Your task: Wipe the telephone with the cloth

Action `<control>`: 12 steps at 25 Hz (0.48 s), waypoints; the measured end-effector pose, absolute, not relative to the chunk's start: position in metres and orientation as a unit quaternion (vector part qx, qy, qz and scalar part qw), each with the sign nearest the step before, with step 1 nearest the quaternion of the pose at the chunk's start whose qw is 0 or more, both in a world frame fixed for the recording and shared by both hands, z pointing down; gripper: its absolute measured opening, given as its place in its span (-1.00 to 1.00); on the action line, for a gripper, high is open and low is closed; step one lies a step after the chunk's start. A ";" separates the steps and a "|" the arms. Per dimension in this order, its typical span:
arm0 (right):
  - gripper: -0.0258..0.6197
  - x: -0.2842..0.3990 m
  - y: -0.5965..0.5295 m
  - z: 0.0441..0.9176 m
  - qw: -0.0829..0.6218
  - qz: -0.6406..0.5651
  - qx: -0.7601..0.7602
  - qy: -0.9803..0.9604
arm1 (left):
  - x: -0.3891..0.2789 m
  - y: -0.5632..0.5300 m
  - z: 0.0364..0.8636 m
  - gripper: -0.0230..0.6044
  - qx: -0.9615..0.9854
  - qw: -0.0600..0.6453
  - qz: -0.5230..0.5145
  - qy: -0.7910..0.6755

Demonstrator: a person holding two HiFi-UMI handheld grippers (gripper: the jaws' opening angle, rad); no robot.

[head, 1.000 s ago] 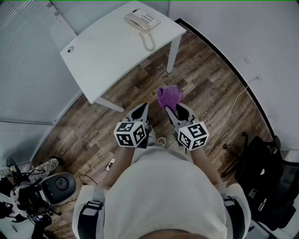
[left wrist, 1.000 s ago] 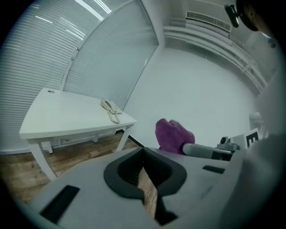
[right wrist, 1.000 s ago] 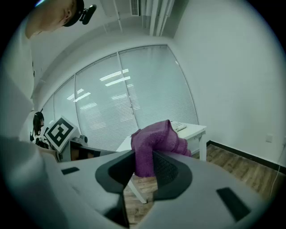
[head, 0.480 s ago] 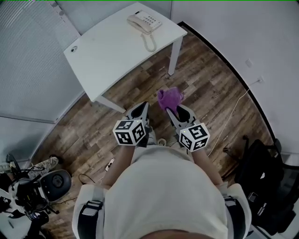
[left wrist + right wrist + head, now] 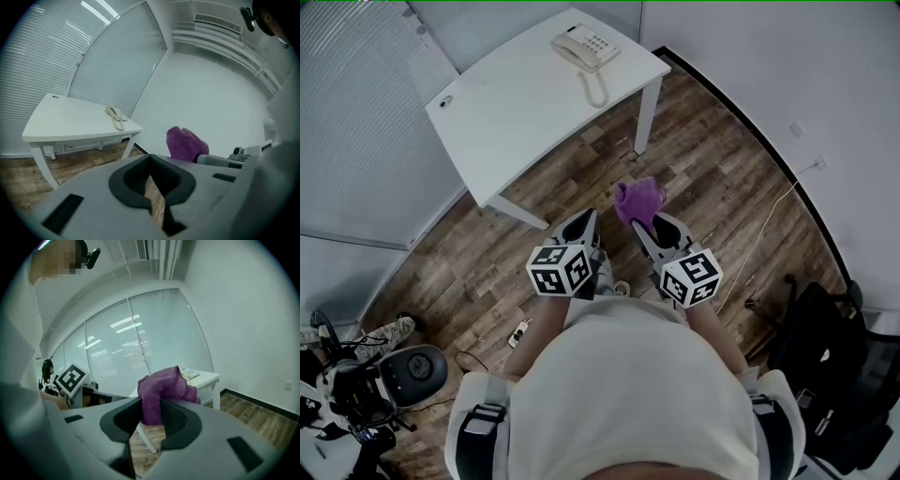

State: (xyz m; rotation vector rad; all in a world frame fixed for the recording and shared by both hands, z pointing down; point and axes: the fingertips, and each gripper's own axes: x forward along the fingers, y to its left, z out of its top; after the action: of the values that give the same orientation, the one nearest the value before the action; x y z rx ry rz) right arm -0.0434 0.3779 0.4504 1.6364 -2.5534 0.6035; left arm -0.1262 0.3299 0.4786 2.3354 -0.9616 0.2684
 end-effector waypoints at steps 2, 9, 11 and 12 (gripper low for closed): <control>-0.53 -0.041 0.375 0.452 0.022 0.200 0.531 -0.823 | -0.124 0.326 0.479 -0.86 0.879 0.297 0.101 -0.360; -0.53 -0.034 0.347 0.461 0.021 0.213 0.543 -0.812 | -0.123 0.296 0.487 -0.86 0.875 0.311 0.099 -0.358; -0.53 -0.031 0.337 0.463 0.022 0.216 0.545 -0.810 | -0.120 0.285 0.489 -0.86 0.873 0.316 0.097 -0.357; -0.53 -0.030 0.331 0.463 0.023 0.216 0.546 -0.809 | -0.118 0.278 0.489 -0.86 0.873 0.318 0.096 -0.357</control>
State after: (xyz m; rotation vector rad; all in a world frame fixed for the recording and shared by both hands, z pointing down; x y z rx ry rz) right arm -0.0296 0.3313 0.4630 1.6896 -2.5052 0.6687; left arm -0.1180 0.2780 0.4890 2.2982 -0.9391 0.2517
